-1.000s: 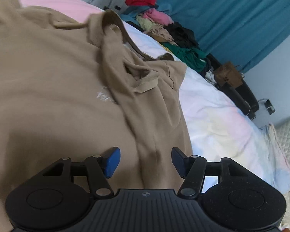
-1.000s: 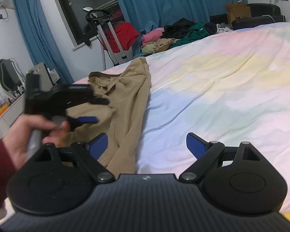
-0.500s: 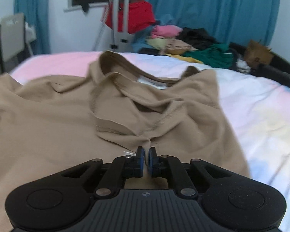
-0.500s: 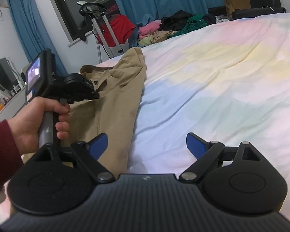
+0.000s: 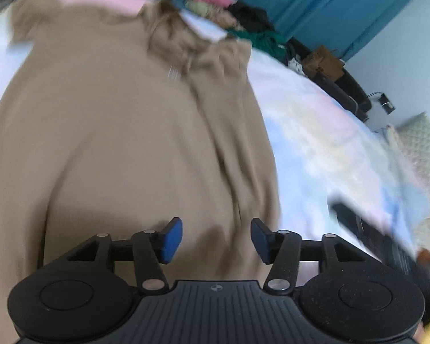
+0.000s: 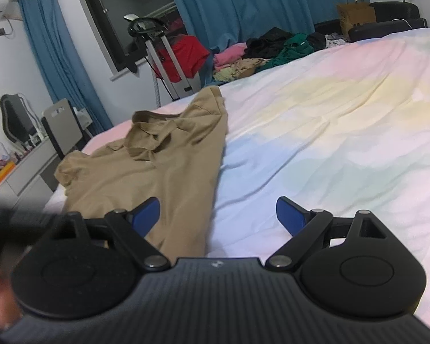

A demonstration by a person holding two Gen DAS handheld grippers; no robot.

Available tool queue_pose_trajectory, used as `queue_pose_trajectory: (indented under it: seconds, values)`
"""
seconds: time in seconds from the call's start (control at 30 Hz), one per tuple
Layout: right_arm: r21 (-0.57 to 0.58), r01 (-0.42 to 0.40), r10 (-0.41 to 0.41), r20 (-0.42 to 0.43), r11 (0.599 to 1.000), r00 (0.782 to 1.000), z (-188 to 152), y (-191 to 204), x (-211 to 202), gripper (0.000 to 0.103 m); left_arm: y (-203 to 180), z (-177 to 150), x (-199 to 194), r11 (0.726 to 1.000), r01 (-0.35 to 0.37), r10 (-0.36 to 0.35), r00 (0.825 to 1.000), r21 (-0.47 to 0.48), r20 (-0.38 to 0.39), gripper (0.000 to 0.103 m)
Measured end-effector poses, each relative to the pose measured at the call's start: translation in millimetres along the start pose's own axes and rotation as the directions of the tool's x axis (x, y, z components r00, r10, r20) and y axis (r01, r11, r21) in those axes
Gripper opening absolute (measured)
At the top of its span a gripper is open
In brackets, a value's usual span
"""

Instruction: Fold clothes

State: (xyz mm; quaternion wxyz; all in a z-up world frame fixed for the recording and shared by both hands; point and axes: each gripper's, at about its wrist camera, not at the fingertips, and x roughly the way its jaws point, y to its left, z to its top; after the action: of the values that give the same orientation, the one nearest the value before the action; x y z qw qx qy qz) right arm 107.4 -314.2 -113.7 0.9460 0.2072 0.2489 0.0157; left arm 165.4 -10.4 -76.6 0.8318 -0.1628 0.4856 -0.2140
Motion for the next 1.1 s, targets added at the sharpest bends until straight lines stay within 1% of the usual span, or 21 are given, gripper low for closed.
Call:
queue_pose_trajectory:
  seconds: [0.1,0.17,0.23,0.27,0.33,0.37,0.4,0.5,0.53,0.6,0.63,0.67,0.73,0.8,0.83,0.87,0.93,0.97,1.0,1.03,1.1]
  values:
    - [-0.014,-0.011,0.012,0.006,1.000,1.000,-0.7,3.9,-16.7,0.089,8.5,-46.4,-18.3,0.997,0.038,-0.041,0.998,-0.072,-0.042,0.058]
    - [-0.010,-0.028,0.028,0.005,1.000,1.000,-1.1,6.7,-29.1,0.089,7.8,-66.7,-20.5,0.998,0.029,-0.033,0.998,-0.064,-0.061,0.058]
    - [-0.003,-0.047,0.047,0.005,0.999,0.999,-3.3,9.4,-41.2,0.089,6.5,-77.5,-19.5,0.999,0.001,-0.004,0.998,-0.054,-0.058,0.054]
    - [-0.005,-0.050,0.050,0.003,0.999,0.999,-5.5,11.3,-47.2,0.089,7.0,-80.0,-18.4,0.998,-0.015,0.012,0.998,-0.060,-0.061,0.049]
    - [-0.022,-0.045,0.044,-0.006,0.999,0.999,-10.4,14.8,-54.2,0.089,8.3,-84.5,-16.4,0.996,-0.049,0.044,0.997,-0.073,-0.067,0.022]
    - [-0.032,-0.039,0.038,-0.010,0.999,0.999,-12.8,16.7,-55.5,0.089,9.0,-86.1,-19.1,0.996,-0.028,0.023,0.998,-0.084,-0.059,0.015]
    - [-0.046,-0.027,0.027,-0.014,0.999,1.000,-14.8,18.9,-55.4,0.089,9.8,-87.7,-22.1,0.995,-0.005,0.000,0.999,-0.095,-0.049,0.014]
    - [-0.087,0.009,-0.011,-0.022,0.996,1.000,-19.8,25.1,-53.7,0.089,11.6,-94.5,-36.1,0.985,0.072,-0.075,0.997,-0.156,-0.009,0.012]
    - [-0.093,0.016,-0.018,-0.023,0.996,1.000,-20.6,26.5,-52.9,0.089,14.7,-98.0,-39.6,0.976,0.097,-0.099,0.995,-0.194,0.000,0.012]
    - [-0.098,0.018,-0.021,-0.025,0.995,0.999,-22.0,27.7,-51.4,0.089,20.9,-106.8,-42.7,0.962,0.109,-0.113,0.994,-0.250,-0.005,0.011]
    - [-0.102,0.017,-0.020,-0.026,0.995,0.999,-22.6,28.2,-50.7,0.089,22.9,-111.1,-43.5,0.961,0.095,-0.100,0.995,-0.259,-0.006,0.011]
    - [-0.106,0.016,-0.019,-0.028,0.994,0.999,-23.3,28.7,-50.1,0.089,23.4,-115.5,-42.5,0.965,0.065,-0.071,0.997,-0.255,-0.014,0.011]
    - [-0.118,0.019,-0.022,-0.030,0.993,0.999,-24.9,30.8,-48.5,0.089,19.4,-119.6,-36.9,0.976,-0.004,-0.004,0.999,-0.216,-0.036,0.011]
    - [-0.133,0.021,-0.025,-0.034,0.991,0.999,-26.5,32.5,-47.2,0.089,8.5,-120.4,-31.9,0.990,-0.060,0.058,0.998,-0.128,-0.023,0.012]
    - [-0.141,0.022,-0.027,-0.035,0.990,0.999,-27.4,33.7,-46.6,0.089,2.1,-120.4,-31.2,0.993,-0.074,0.073,0.997,-0.090,-0.015,0.012]
    - [-0.149,0.023,-0.028,-0.036,0.989,0.999,-28.3,34.8,-46.5,0.089,-5.3,-120.1,-31.2,0.995,-0.086,0.086,0.996,-0.045,-0.006,0.013]
    - [-0.158,0.016,-0.020,-0.026,0.987,0.999,-28.4,36.9,-49.4,0.089,-18.6,-120.4,-34.4,0.991,-0.133,0.132,0.991,0.031,0.027,0.018]
    - [-0.162,0.012,-0.015,-0.020,0.987,1.000,-28.4,37.9,-51.1,0.089,-26.0,-121.0,-37.2,0.985,-0.159,0.156,0.987,0.067,0.048,0.022]
    - [-0.163,0.009,-0.011,-0.010,0.987,1.000,-27.9,39.9,-53.1,0.089,-28.6,-121.4,-41.0,0.981,-0.170,0.164,0.984,0.090,0.065,0.030]
    - [-0.162,0.004,-0.004,0.001,0.987,1.000,-26.6,40.2,-55.9,0.089,-31.7,-120.3,-44.2,0.979,-0.176,0.167,0.982,0.103,0.084,0.034]
    - [-0.161,-0.011,0.015,0.022,0.987,1.000,-24.6,43.4,-61.4,0.089,-37.1,-117.6,-54.2,0.973,-0.191,0.174,0.975,0.129,0.138,0.056]
